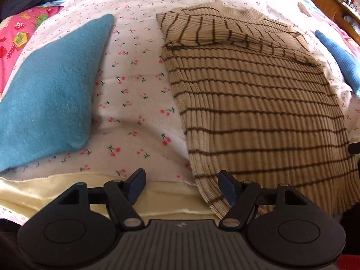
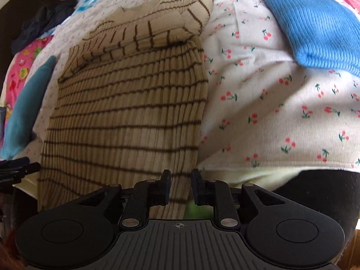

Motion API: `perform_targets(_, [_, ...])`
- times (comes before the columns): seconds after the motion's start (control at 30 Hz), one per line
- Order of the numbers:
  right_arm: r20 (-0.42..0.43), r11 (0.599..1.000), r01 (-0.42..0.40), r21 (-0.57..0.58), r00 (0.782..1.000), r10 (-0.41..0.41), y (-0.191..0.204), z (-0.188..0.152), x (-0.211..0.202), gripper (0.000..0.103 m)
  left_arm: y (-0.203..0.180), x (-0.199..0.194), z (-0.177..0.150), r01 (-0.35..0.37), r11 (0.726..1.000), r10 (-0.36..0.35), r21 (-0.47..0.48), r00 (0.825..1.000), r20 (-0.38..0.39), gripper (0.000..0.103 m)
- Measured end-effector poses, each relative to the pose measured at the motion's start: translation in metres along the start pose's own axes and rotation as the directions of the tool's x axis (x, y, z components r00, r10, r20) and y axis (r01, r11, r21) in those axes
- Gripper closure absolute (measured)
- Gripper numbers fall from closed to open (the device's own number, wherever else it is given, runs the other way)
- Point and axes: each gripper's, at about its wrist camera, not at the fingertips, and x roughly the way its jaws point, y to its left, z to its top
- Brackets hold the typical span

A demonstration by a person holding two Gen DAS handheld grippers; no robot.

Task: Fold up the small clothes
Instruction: 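Move both tools to the sweater hem, then grasp the hem edge with the left tool while the right tool grasps it too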

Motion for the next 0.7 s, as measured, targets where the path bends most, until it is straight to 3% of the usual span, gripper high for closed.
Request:
perform_targets(0.27, [-0.089,0.999,0.012,-0.033,0.996,-0.015,0.004,-0.012,-0.001,0.081,-0.012,-0.002,-0.005,0.085,0.996,-0.089,-0.035,0.990,-0.109,0.042])
perform_targets(0.47, [-0.146,1.000,-0.004,-0.021,0.989,0.001,0.001,-0.012,0.002,0.077,-0.025,0.003,-0.012,0.156,0.985,-0.166,-0.070,0.969,-0.183,0.048])
perform_targets(0.63, [-0.181,1.000,-0.012,0.005,0.983,0.013,-0.003,-0.009,0.008,0.077,-0.022,0.014,-0.008,0.190,0.970,-0.219,-0.149,0.952,-0.214,0.060])
perform_targets(0.7, [-0.197,1.000,-0.010,0.003,0.980,0.011,-0.004,-0.007,0.011,0.077,-0.020,0.018,-0.009,0.204,0.963,-0.242,-0.177,0.943,-0.228,0.071])
